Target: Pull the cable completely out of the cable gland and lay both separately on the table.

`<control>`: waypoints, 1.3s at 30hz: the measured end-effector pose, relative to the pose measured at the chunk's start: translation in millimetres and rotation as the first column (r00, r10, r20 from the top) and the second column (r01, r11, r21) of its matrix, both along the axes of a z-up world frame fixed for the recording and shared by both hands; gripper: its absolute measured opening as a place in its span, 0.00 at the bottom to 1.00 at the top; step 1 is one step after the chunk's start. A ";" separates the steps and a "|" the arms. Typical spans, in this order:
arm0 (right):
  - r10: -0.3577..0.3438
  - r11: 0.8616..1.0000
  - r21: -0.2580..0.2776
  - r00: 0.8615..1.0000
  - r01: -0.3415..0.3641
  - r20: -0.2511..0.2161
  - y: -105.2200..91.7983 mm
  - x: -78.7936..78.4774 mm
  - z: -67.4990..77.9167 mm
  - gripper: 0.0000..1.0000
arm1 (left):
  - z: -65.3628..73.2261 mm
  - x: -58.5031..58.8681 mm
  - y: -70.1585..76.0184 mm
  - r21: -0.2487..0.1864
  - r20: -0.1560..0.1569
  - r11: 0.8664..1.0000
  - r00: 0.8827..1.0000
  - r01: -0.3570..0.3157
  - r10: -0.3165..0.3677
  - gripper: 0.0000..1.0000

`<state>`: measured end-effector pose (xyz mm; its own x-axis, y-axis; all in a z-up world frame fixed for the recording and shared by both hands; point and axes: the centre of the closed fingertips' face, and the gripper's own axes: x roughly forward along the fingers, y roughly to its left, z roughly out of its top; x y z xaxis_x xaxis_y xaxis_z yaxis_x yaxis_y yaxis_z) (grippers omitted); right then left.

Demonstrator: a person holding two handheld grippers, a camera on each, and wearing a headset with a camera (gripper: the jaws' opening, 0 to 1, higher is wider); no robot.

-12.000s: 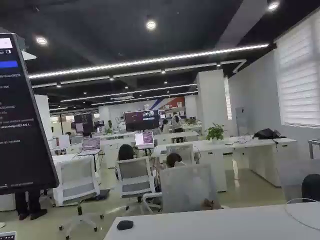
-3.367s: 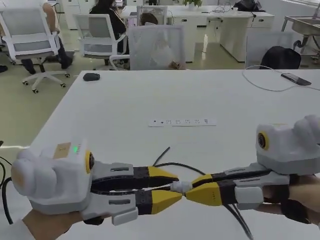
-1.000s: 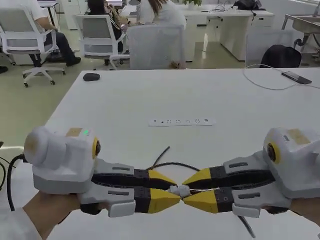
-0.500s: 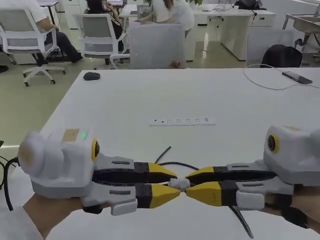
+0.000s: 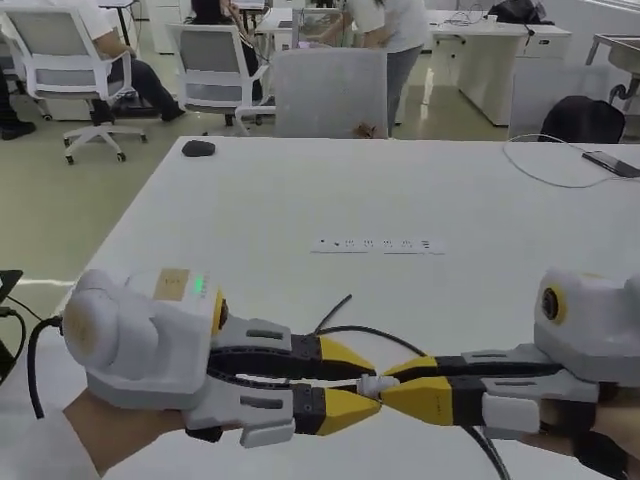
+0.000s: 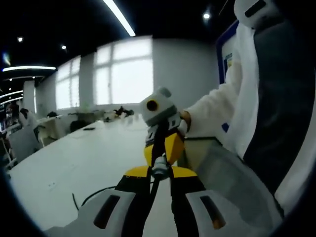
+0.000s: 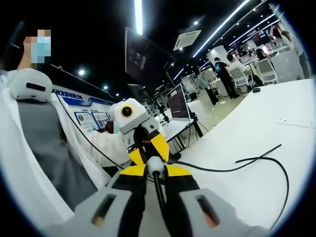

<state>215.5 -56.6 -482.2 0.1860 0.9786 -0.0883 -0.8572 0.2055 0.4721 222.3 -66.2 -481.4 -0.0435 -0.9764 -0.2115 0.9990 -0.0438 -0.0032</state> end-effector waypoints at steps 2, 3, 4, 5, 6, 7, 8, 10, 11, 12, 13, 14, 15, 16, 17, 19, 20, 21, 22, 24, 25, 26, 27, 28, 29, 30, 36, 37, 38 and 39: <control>0.008 1.000 -0.016 0.999 -0.008 0.040 0.6 -1.1 0.0 0.13 | -0.5 1.4 1.1 0.002 -0.062 1.000 0.998 -0.011 0.011 0.15; 0.008 1.000 -0.009 0.997 -0.007 0.076 1.7 -0.5 2.7 0.12 | -0.7 1.2 1.7 0.000 -0.086 1.000 0.996 -0.011 0.011 0.15; 0.013 1.000 -0.008 0.993 -0.012 0.115 2.3 -1.8 4.2 0.12 | -2.2 -0.3 2.3 0.008 -0.113 1.000 0.994 -0.009 0.010 0.15; 0.020 1.000 -0.021 0.992 -0.017 0.125 3.0 -3.9 2.2 0.12 | -2.4 -0.9 3.2 0.011 -0.122 1.000 0.993 -0.011 0.012 0.15; 0.021 1.000 -0.025 0.991 -0.018 0.131 2.9 -4.3 0.9 0.12 | -2.4 -0.9 3.1 0.009 -0.115 1.000 0.993 -0.009 0.010 0.15; 0.022 1.000 -0.025 0.991 -0.019 0.128 3.2 -4.8 0.3 0.12 | -2.9 -2.3 2.7 0.012 -0.115 1.000 0.993 -0.006 0.007 0.15; 0.022 0.999 -0.026 0.992 -0.019 0.126 2.3 -4.0 -0.4 0.12 | -3.3 -2.5 2.7 0.013 -0.115 1.000 0.993 -0.005 0.006 0.15; 0.024 0.999 -0.032 0.991 -0.020 0.130 1.7 -4.0 -1.8 0.12 | -4.0 -2.5 2.7 0.017 -0.110 1.000 0.994 -0.005 0.007 0.15; 0.023 0.999 -0.035 0.990 -0.018 0.138 1.5 -4.1 -2.6 0.12 | -4.5 -2.5 2.7 0.019 -0.106 1.000 0.994 -0.005 0.007 0.15; 0.023 0.999 -0.036 0.990 -0.018 0.141 0.9 -3.9 -3.1 0.12 | -4.8 -2.6 2.8 0.019 -0.105 1.000 0.994 -0.004 0.006 0.15; 0.022 0.999 -0.041 0.988 -0.016 0.154 0.7 -4.3 -3.5 0.12 | -4.8 -3.2 2.5 0.019 -0.111 1.000 0.994 -0.005 0.007 0.15; 0.025 0.999 -0.048 0.984 -0.017 0.174 0.2 -4.8 -3.7 0.12 | -5.0 -3.5 2.6 0.018 -0.113 1.000 0.994 -0.005 0.007 0.15; 0.031 0.998 -0.058 0.978 -0.020 0.205 0.3 -5.3 -3.5 0.12 | -5.2 -4.3 2.4 0.017 -0.117 1.000 0.993 -0.004 0.006 0.15; 0.032 0.998 -0.062 0.978 -0.020 0.207 0.1 -5.8 -3.9 0.12 | -5.5 -4.6 2.3 0.017 -0.116 1.000 0.993 -0.004 0.006 0.15; 0.041 0.997 -0.076 0.972 -0.024 0.231 0.1 -6.6 -4.9 0.12 | -6.3 -5.4 1.9 0.020 -0.120 1.000 0.993 -0.004 0.007 0.15; 0.046 0.996 -0.082 0.967 -0.026 0.250 -0.3 -7.1 -5.9 0.12 | -8.0 -6.2 2.0 0.025 -0.136 1.000 0.991 -0.003 0.007 0.15; 0.049 0.996 -0.085 0.963 -0.027 0.266 -0.5 -7.3 -6.2 0.12 | -8.5 -6.0 2.0 0.023 -0.145 1.000 0.989 -0.005 0.008 0.15; 0.048 0.996 -0.087 0.960 -0.025 0.275 -0.7 -6.8 -6.0 0.12 | -8.8 -5.7 2.0 0.021 -0.149 1.000 0.989 -0.006 0.009 0.15; 0.049 0.996 -0.090 0.955 -0.023 0.294 -1.1 -6.3 -5.6 0.12 | -8.9 -5.0 2.2 0.018 -0.160 1.000 0.987 -0.010 0.012 0.15; 0.047 0.995 -0.097 0.949 -0.018 0.311 -1.3 -5.4 -5.8 0.12 | -9.2 -4.5 2.4 0.017 -0.167 1.000 0.986 -0.012 0.015 0.15; 0.048 0.995 -0.102 0.948 -0.016 0.316 -1.3 -4.8 -6.1 0.12 | -9.0 -5.2 1.7 0.018 -0.165 1.000 0.986 -0.014 0.016 0.15; 0.050 0.994 -0.107 0.947 -0.017 0.316 -0.3 -4.2 -6.7 0.12 | -9.5 -5.1 1.7 0.021 -0.160 1.000 0.987 -0.015 0.018 0.15; 0.052 0.993 -0.113 0.953 -0.019 0.298 -0.3 -2.5 -8.1 0.12 | -10.4 -5.2 1.4 0.027 -0.144 1.000 0.989 -0.015 0.019 0.15; 0.048 0.993 -0.112 0.970 -0.022 0.237 -0.2 -2.2 -11.5 0.13 | -11.3 -4.9 1.3 0.035 -0.124 0.999 0.992 -0.017 0.021 0.15; 0.051 0.995 -0.100 0.975 -0.029 0.217 0.1 -1.9 -12.1 0.13 | -11.5 -4.9 1.8 0.041 -0.111 0.999 0.994 -0.016 0.020 0.15; 0.050 0.996 -0.083 0.984 -0.036 0.173 0.0 -1.1 -12.8 0.13 | -11.5 -5.1 1.9 0.043 -0.098 0.999 0.995 -0.013 0.017 0.15; 0.050 0.999 -0.019 0.999 -0.050 -0.007 -0.2 -0.4 -14.5 0.14 | -8.6 -4.8 2.5 0.046 -0.019 0.999 1.000 -0.005 0.006 0.15; 0.054 0.998 -0.018 0.998 -0.054 -0.012 0.5 -0.2 -14.8 0.14 | -8.9 -4.6 2.5 0.049 -0.008 0.999 1.000 -0.003 0.004 0.15; 0.055 0.998 -0.018 0.998 -0.056 -0.023 0.7 -0.1 -14.9 0.14 | -8.9 -4.4 2.5 0.051 -0.002 0.999 1.000 -0.002 0.003 0.15; 0.058 0.998 -0.018 0.998 -0.058 -0.031 1.3 -0.3 -14.7 0.14 | -9.4 -3.3 2.8 0.052 0.006 0.999 1.000 -0.001 0.000 0.15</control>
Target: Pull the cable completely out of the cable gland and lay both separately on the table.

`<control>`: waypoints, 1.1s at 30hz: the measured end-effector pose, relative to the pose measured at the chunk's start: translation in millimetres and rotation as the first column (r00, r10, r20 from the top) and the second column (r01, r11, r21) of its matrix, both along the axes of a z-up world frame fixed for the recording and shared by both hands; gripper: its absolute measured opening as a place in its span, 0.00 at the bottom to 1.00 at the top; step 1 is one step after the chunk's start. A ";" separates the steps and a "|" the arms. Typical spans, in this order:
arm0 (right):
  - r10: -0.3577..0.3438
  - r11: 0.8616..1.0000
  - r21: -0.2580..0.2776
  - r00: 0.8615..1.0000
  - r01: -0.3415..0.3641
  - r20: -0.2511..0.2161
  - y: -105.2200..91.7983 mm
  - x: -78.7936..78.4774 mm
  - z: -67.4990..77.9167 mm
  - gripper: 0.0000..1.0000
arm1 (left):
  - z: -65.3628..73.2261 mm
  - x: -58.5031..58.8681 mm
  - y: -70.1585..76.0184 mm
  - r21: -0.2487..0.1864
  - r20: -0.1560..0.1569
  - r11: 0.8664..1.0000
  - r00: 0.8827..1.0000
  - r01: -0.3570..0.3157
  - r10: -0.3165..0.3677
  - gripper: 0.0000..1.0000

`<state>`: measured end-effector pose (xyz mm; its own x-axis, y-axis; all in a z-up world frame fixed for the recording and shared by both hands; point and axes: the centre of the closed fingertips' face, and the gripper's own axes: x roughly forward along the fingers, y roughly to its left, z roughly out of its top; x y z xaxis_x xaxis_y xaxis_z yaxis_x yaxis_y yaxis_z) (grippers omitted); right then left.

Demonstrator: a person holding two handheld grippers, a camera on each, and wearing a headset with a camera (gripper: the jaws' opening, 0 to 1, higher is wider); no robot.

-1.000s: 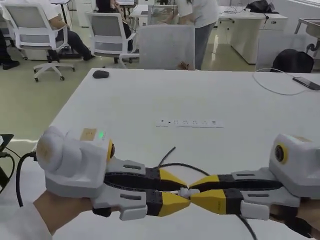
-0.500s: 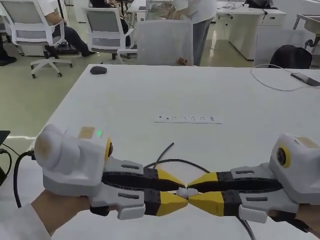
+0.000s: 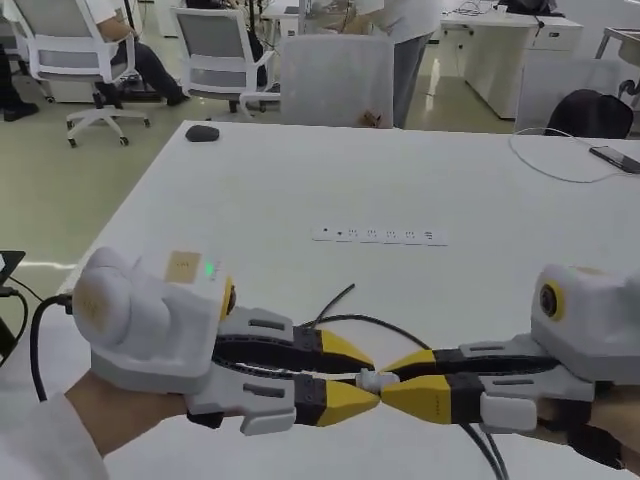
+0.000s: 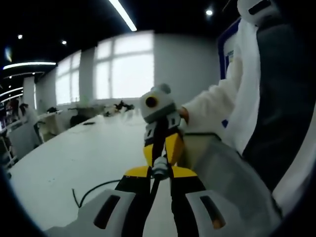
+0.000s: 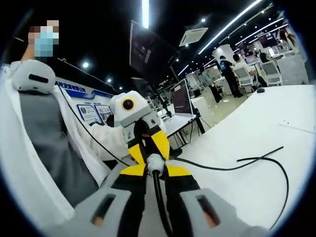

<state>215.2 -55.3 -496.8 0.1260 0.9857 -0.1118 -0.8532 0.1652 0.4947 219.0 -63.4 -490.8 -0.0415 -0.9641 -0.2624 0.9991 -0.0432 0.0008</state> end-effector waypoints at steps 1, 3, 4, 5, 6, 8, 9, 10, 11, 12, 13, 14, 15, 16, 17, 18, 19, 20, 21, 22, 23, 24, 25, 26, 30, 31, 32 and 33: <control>0.000 1.000 0.000 1.000 0.000 -0.005 0.4 0.2 0.1 0.14 | 0.1 0.5 0.0 0.001 0.007 1.000 1.000 0.001 -0.001 0.15; 0.002 1.000 0.001 0.999 -0.002 -0.035 0.5 0.6 -0.7 0.14 | 0.3 1.3 0.0 0.005 0.034 1.000 0.999 0.002 -0.002 0.15; 0.004 1.000 0.002 0.999 -0.004 -0.038 0.4 0.6 -1.0 0.14 | 0.6 1.0 -0.1 0.006 0.043 1.000 0.999 0.003 -0.004 0.15; 0.007 1.000 0.006 0.999 -0.007 -0.044 0.0 0.4 -1.1 0.14 | 0.8 0.7 -0.3 0.009 0.058 1.000 0.998 0.006 -0.006 0.15; 0.010 1.000 0.011 0.999 -0.009 -0.054 -0.1 0.3 -1.2 0.14 | 1.1 0.7 -0.7 0.009 0.068 1.000 0.998 0.009 -0.010 0.15; 0.014 1.000 0.024 0.997 -0.012 -0.082 -0.4 -1.0 -1.3 0.14 | 1.6 0.2 -1.3 0.012 0.094 1.000 0.995 0.017 -0.018 0.15; 0.018 0.999 0.035 0.995 -0.015 -0.101 -0.8 -1.9 -1.1 0.14 | 1.8 0.0 -1.7 0.012 0.099 1.000 0.995 0.020 -0.021 0.15; 0.020 0.999 0.039 0.994 -0.016 -0.106 -1.1 -2.1 -1.1 0.14 | 2.0 -0.3 -2.1 0.012 0.110 1.000 0.994 0.024 -0.025 0.15; 0.020 0.999 0.042 0.994 -0.016 -0.109 -1.3 -2.9 -0.8 0.14 | 2.1 -0.4 -2.4 0.012 0.116 1.000 0.993 0.025 -0.027 0.15; 0.022 0.999 0.043 0.993 -0.018 -0.112 -1.1 -3.7 -0.4 0.14 | 2.1 -0.6 -2.6 0.012 0.117 1.000 0.993 0.028 -0.029 0.15; 0.028 0.999 0.040 0.993 -0.023 -0.113 -1.1 -5.3 0.1 0.14 | 2.1 -1.4 -2.9 0.011 0.118 0.999 0.992 0.032 -0.033 0.15; 0.029 0.999 0.034 0.994 -0.025 -0.104 -1.2 -6.1 0.5 0.14 | 2.0 -1.7 -3.2 0.011 0.120 0.999 0.992 0.032 -0.034 0.15; 0.029 0.999 0.028 0.995 -0.027 -0.096 -1.1 -6.5 0.8 0.14 | 1.9 -1.7 -3.2 0.012 0.122 0.999 0.992 0.032 -0.034 0.15; 0.031 0.999 0.022 0.996 -0.029 -0.084 -1.1 -7.3 1.2 0.13 | 1.9 -1.8 -3.3 0.011 0.117 0.999 0.992 0.033 -0.034 0.15; 0.030 0.999 0.019 0.997 -0.029 -0.069 -1.2 -7.4 1.8 0.13 | 2.2 -1.5 -3.3 0.008 0.109 0.999 0.993 0.032 -0.032 0.15; 0.027 1.000 0.017 0.998 -0.026 -0.058 -1.3 -7.6 3.0 0.13 | 3.0 -0.3 -3.1 0.000 0.098 1.000 0.995 0.030 -0.030 0.15; 0.025 1.000 0.017 0.999 -0.024 -0.041 -1.4 -7.5 4.6 0.13 | 4.3 0.3 -3.0 -0.010 0.073 1.000 0.997 0.025 -0.024 0.15; 0.021 1.000 0.022 1.000 -0.021 -0.005 -1.5 -6.5 8.3 0.13 | 7.4 1.0 -2.8 -0.036 0.011 0.999 1.000 0.013 -0.013 0.15; 0.016 0.999 0.028 1.000 -0.015 -0.005 -1.8 -5.9 10.9 0.13 | 9.9 2.9 -2.5 -0.055 -0.009 0.998 1.000 0.006 -0.006 0.15; 0.007 0.999 0.037 1.000 -0.007 0.006 -2.3 -4.0 14.9 0.13 | 14.2 6.0 -2.1 -0.088 -0.033 0.996 0.999 -0.009 0.006 0.15; 0.002 0.999 0.041 1.000 -0.003 0.015 -2.3 -3.2 17.6 0.13 | 16.2 7.0 -1.7 -0.103 -0.059 0.995 0.998 -0.018 0.012 0.15; 0.000 0.999 0.040 1.000 -0.002 0.027 -2.1 -2.8 19.7 0.13 | 17.5 8.0 -1.0 -0.114 -0.089 0.993 0.996 -0.026 0.016 0.15; -0.001 1.000 0.029 0.999 -0.001 0.047 -1.4 -2.3 21.4 0.13 | 17.1 8.2 -1.0 -0.112 -0.093 0.993 0.996 -0.027 0.016 0.15; 0.000 1.000 0.015 0.998 -0.001 0.066 -1.2 -1.9 21.5 0.13 | 16.7 8.6 -0.9 -0.112 -0.100 0.993 0.995 -0.029 0.018 0.15; 0.011 1.000 -0.019 0.990 -0.008 0.141 1.5 -3.7 25.3 0.13 | 18.7 7.1 0.3 -0.127 -0.163 0.991 0.986 -0.039 0.018 0.15; 0.009 1.000 -0.018 0.987 -0.006 0.160 2.0 -3.9 27.7 0.13 | 20.4 7.0 1.0 -0.137 -0.184 0.989 0.983 -0.045 0.019 0.15; 0.007 1.000 -0.018 0.985 -0.004 0.173 2.1 -3.4 28.8 0.13 | 22.6 7.8 2.2 -0.150 -0.210 0.987 0.977 -0.053 0.021 0.15; 0.004 0.999 -0.035 0.978 0.003 0.210 2.2 -1.8 28.5 0.13 | 23.3 8.6 3.2 -0.154 -0.223 0.986 0.974 -0.060 0.024 0.15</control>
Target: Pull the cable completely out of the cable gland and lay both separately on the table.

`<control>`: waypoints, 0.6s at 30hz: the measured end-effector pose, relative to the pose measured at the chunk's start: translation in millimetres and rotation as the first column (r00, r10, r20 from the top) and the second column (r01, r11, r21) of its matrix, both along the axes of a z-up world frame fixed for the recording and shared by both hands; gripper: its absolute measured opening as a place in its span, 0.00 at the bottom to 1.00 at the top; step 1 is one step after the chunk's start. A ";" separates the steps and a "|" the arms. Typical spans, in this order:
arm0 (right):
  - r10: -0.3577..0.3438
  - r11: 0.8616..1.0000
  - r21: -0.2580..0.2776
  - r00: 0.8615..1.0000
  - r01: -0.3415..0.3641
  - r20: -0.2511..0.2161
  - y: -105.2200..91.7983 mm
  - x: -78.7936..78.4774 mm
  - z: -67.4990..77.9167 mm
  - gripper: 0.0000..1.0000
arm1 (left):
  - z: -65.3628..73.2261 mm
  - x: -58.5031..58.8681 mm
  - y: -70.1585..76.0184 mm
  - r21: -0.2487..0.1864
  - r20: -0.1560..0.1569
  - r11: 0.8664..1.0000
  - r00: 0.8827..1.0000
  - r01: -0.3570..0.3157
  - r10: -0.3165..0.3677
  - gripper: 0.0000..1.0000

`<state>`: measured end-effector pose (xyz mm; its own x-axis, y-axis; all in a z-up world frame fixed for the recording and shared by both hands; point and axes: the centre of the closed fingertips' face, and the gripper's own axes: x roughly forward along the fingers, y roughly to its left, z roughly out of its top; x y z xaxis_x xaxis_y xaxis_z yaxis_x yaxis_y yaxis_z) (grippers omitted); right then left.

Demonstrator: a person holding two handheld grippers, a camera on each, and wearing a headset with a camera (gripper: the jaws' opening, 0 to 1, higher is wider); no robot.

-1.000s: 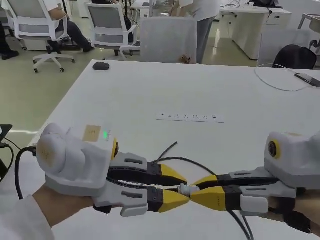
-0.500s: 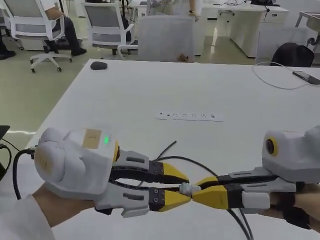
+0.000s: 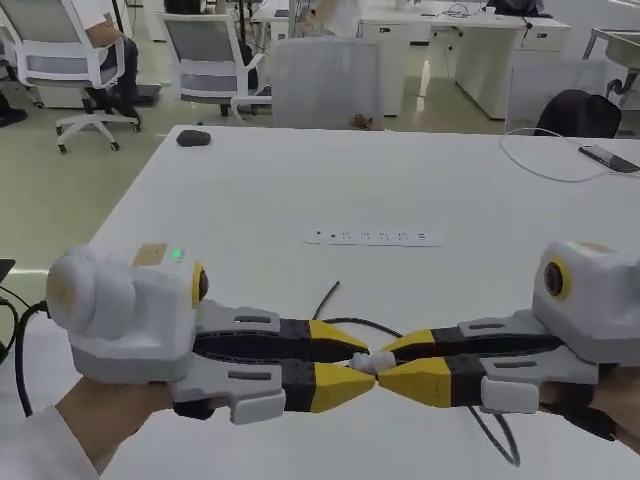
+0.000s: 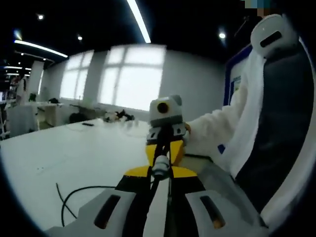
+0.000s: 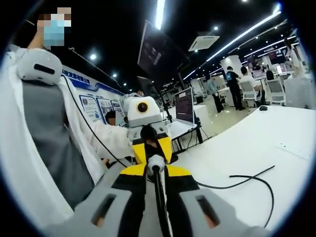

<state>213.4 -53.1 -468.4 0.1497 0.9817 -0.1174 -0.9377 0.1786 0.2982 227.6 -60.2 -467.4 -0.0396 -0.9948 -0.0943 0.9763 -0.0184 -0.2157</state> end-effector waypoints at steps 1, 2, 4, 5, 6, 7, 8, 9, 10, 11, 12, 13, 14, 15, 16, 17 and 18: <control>0.000 1.000 -0.012 1.000 0.000 0.019 -0.2 0.7 -0.9 0.12 | 2.6 1.1 0.3 -0.016 -0.022 1.000 1.000 -0.008 0.007 0.15; 0.015 0.997 -0.076 0.997 -0.010 0.075 1.4 -0.7 -8.2 0.11 | 9.9 4.3 1.1 -0.062 -0.057 0.998 0.998 -0.026 0.023 0.14; 0.043 0.992 -0.127 0.989 -0.025 0.143 5.4 -5.0 -11.1 0.03 | 12.5 2.1 2.2 -0.061 0.002 0.998 1.000 -0.007 0.007 0.14; 0.030 0.994 -0.108 0.992 -0.017 0.123 6.1 -4.2 -8.7 0.03 | 10.9 1.4 1.8 -0.040 0.026 0.999 1.000 -0.001 0.002 0.14; 0.005 0.995 -0.099 0.992 0.007 0.123 4.3 3.0 -9.5 0.03 | 13.4 2.8 0.5 -0.044 0.018 0.999 1.000 -0.016 0.017 0.15; -0.005 0.996 -0.087 0.991 0.017 0.137 2.6 6.6 -10.1 0.03 | 13.7 3.7 1.0 -0.046 0.013 0.999 1.000 -0.018 0.019 0.15; -0.012 0.997 -0.080 0.989 0.025 0.150 0.8 9.7 -11.3 0.03 | 14.4 5.8 2.5 -0.053 0.014 0.998 1.000 -0.022 0.022 0.15; -0.020 0.996 -0.084 0.988 0.034 0.155 1.3 10.8 -12.3 0.03 | 14.3 6.3 2.6 -0.053 0.015 0.998 1.000 -0.023 0.024 0.15; -0.020 0.995 -0.089 0.986 0.035 0.166 0.9 11.6 -12.8 0.03 | 14.2 6.7 2.8 -0.051 0.019 0.998 1.000 -0.023 0.024 0.15; -0.014 0.991 -0.126 0.981 0.039 0.194 3.2 9.4 -13.9 0.03 | 14.1 6.4 3.0 -0.049 0.023 0.999 0.999 -0.021 0.022 0.15; -0.013 0.991 -0.126 0.981 0.038 0.195 6.5 6.3 -12.4 0.04 | 13.9 5.7 2.8 -0.045 0.032 0.999 0.999 -0.019 0.021 0.15; -0.016 0.993 -0.116 0.983 0.038 0.181 6.4 5.7 -10.1 0.04 | 13.8 5.5 2.8 -0.044 0.035 0.999 0.999 -0.019 0.021 0.15; -0.016 0.992 -0.119 0.983 0.039 0.186 5.6 5.6 -10.1 0.04 | 13.2 4.6 2.3 -0.039 0.049 0.999 0.999 -0.019 0.021 0.15; -0.021 0.994 -0.100 0.986 0.038 0.167 2.8 7.1 -9.4 0.03 | 12.9 4.5 1.9 -0.039 0.058 0.999 0.998 -0.021 0.023 0.15; -0.023 0.993 -0.106 0.984 0.042 0.175 0.1 8.6 -10.3 0.03 | 12.3 4.4 1.1 -0.037 0.071 0.999 0.997 -0.023 0.025 0.15; -0.022 0.993 -0.113 0.983 0.043 0.184 -2.0 9.7 -11.9 0.03 | 11.5 6.0 0.1 -0.036 0.109 0.999 0.993 -0.030 0.034 0.15; -0.018 0.993 -0.113 0.984 0.039 0.180 -3.7 9.7 -12.5 0.03 | 10.4 3.3 -1.2 -0.034 0.133 0.999 0.991 -0.025 0.029 0.16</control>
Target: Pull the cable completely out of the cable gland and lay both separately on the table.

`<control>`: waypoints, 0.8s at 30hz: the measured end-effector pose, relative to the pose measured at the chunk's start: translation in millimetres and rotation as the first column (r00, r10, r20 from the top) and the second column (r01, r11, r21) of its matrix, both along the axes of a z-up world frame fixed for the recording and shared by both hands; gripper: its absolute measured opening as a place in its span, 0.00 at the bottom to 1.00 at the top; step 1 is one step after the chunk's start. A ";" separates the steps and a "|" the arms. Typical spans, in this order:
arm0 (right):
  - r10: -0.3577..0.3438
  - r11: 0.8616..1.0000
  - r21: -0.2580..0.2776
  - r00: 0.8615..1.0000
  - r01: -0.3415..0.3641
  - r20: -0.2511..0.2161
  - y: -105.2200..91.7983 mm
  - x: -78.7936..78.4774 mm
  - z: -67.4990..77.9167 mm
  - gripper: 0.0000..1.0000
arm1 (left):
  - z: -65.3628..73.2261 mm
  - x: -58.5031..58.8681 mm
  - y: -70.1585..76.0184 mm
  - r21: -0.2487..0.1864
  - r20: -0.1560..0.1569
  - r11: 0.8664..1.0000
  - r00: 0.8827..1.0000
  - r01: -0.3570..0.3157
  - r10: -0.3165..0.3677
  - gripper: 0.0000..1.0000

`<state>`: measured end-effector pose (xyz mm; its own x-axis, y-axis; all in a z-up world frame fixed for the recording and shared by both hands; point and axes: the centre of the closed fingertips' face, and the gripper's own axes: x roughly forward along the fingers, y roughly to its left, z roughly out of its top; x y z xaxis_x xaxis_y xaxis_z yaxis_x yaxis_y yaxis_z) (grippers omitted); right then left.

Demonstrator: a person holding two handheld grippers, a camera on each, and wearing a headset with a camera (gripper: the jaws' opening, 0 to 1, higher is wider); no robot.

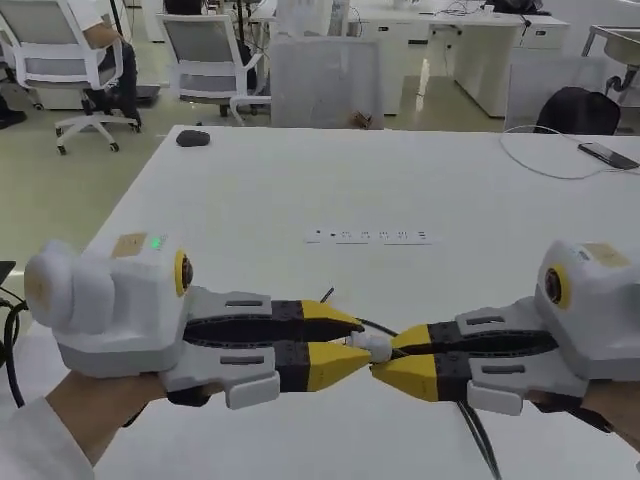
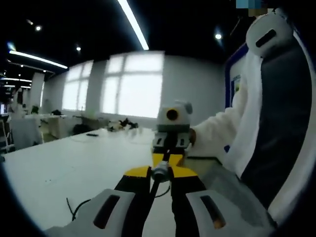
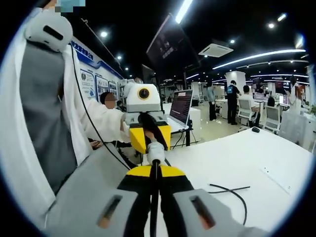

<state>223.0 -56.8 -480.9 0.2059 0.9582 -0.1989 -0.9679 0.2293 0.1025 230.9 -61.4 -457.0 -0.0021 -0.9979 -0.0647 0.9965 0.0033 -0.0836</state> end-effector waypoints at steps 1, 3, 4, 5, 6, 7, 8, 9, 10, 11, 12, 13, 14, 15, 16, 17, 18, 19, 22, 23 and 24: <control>0.005 1.000 -0.004 1.000 -0.005 0.002 -0.5 -1.4 -1.4 0.03 | -0.3 -1.1 -0.8 -0.001 0.004 1.000 1.000 0.002 -0.002 0.16; 0.012 1.000 0.019 1.000 -0.012 0.026 0.3 -3.4 2.2 0.03 | -0.3 -0.6 -2.7 -0.009 0.012 1.000 1.000 -0.014 0.014 0.19; 0.018 0.999 0.042 0.999 -0.019 0.030 1.9 -5.0 6.0 0.03 | -1.1 -2.2 -5.1 -0.013 0.010 1.000 1.000 -0.011 0.011 0.24; 0.021 0.999 0.049 0.999 -0.023 0.033 3.4 -5.5 7.5 0.03 | -2.1 -5.1 -7.4 -0.015 0.003 1.000 1.000 0.001 -0.001 0.29; 0.031 0.998 0.056 0.999 -0.034 0.042 5.5 -6.9 9.3 0.03 | -3.9 -9.2 -10.7 -0.015 0.003 1.000 1.000 0.014 -0.014 0.32; 0.037 0.998 0.054 0.998 -0.040 0.046 7.1 -7.8 9.3 0.03 | -5.7 -10.7 -11.7 -0.010 0.014 1.000 1.000 0.019 -0.019 0.24; 0.066 0.997 0.022 0.996 -0.067 0.062 7.2 -10.9 4.3 0.03 | -7.2 -12.6 -10.6 -0.001 0.003 1.000 1.000 0.030 -0.030 0.21; 0.057 0.998 0.031 0.996 -0.059 0.062 7.3 -9.5 4.6 0.03 | -8.1 -11.8 -8.8 0.000 -0.020 1.000 1.000 0.024 -0.024 0.20; 0.063 0.997 0.031 0.996 -0.065 0.059 7.1 -10.2 3.8 0.03 | -7.5 -12.4 -7.9 -0.006 -0.037 1.000 0.999 0.020 -0.020 0.19; 0.072 0.996 0.044 0.996 -0.074 0.050 7.8 -11.7 5.1 0.03 | -6.4 -13.8 -6.0 -0.019 -0.034 1.000 0.999 0.012 -0.013 0.18; 0.085 0.995 0.048 0.995 -0.088 0.048 9.7 -13.9 5.3 0.03 | -6.3 -15.4 -4.1 -0.023 -0.031 1.000 0.999 0.011 -0.012 0.18; 0.093 0.994 0.045 0.994 -0.095 0.053 11.2 -14.2 5.0 0.03 | -6.5 -15.4 -2.2 -0.028 -0.033 1.000 0.999 0.006 -0.007 0.17; 0.100 0.994 0.038 0.993 -0.103 0.058 13.4 -14.0 3.7 0.03 | -7.8 -14.8 1.8 -0.035 -0.047 0.999 0.999 -0.009 0.008 0.17; 0.109 0.994 0.027 0.992 -0.110 0.063 17.1 -13.2 1.6 0.03 | -9.0 -13.6 5.3 -0.041 -0.059 0.999 0.998 -0.025 0.022 0.16; 0.110 0.993 0.025 0.992 -0.112 0.064 19.9 -12.1 0.2 0.03 | -10.1 -12.2 9.7 -0.050 -0.070 0.998 0.997 -0.044 0.040 0.16; 0.113 0.993 0.024 0.992 -0.115 0.061 26.6 -11.1 -1.8 0.03 | -8.7 -8.9 17.7 -0.077 -0.072 0.994 0.995 -0.072 0.067 0.16; 0.116 0.993 0.028 0.992 -0.117 0.055 33.0 -11.1 -3.1 0.03 | -10.9 -10.5 24.3 -0.074 -0.071 0.995 0.996 -0.065 0.060 0.16; 0.117 0.993 0.026 0.992 -0.118 0.049 43.8 -11.2 -5.1 0.03 | -12.6 -9.3 33.4 -0.072 -0.070 0.995 0.996 -0.066 0.061 0.16; 0.133 0.991 -0.007 0.989 -0.133 0.062 66.7 -10.1 -13.1 0.03 | -18.9 -6.1 55.7 -0.054 -0.056 0.997 0.997 -0.047 0.044 0.16; 0.134 0.991 -0.012 0.989 -0.133 0.063 72.1 -9.1 -15.0 0.03 | -21.6 -3.9 64.0 -0.047 -0.054 0.998 0.998 -0.037 0.034 0.16; 0.124 0.992 -0.018 0.990 -0.123 0.062 81.2 -6.5 -18.9 0.03 | -23.8 -2.6 69.9 -0.040 -0.050 0.999 0.998 -0.031 0.029 0.16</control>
